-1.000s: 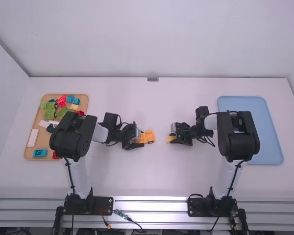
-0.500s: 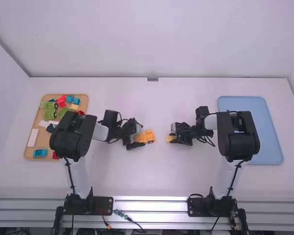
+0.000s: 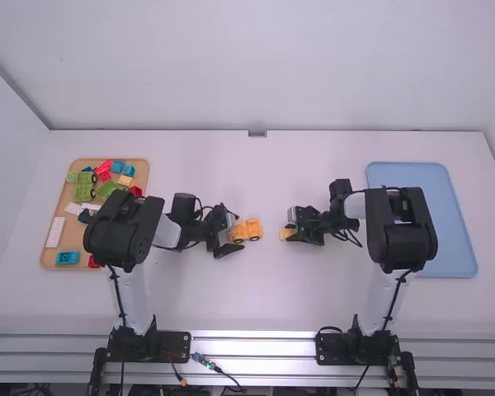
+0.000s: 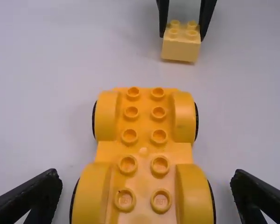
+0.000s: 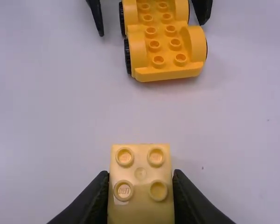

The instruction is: Assemble lego blocks to make yellow taxi

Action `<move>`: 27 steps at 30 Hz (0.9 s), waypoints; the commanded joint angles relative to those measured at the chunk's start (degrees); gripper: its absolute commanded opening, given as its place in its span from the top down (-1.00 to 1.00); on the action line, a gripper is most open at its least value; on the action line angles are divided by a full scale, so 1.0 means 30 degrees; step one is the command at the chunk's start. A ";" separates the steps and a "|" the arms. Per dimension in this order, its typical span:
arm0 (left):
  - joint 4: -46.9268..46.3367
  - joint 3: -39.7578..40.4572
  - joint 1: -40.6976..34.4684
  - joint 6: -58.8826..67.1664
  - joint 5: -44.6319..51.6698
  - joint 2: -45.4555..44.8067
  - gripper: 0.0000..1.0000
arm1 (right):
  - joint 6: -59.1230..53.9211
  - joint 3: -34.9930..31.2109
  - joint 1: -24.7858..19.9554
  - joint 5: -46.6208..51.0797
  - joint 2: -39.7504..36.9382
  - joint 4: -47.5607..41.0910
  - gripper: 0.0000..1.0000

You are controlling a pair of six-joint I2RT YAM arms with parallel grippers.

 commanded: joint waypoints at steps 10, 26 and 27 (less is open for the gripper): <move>-0.2951 0.1450 -0.0058 0.0568 0.0452 0.0212 -0.84 | -0.0015 0.0175 -0.0007 -0.0255 0.0261 -0.0074 0.36; -0.2222 0.0947 -0.0080 0.1872 0.0342 0.0212 -0.46 | -0.0015 0.0175 -0.0015 -0.0262 0.0261 -0.0081 0.36; -0.2361 0.0911 -0.0087 0.2572 0.0335 0.0212 -0.45 | 0.0000 0.0175 -0.0007 -0.0270 0.0261 -0.0074 0.36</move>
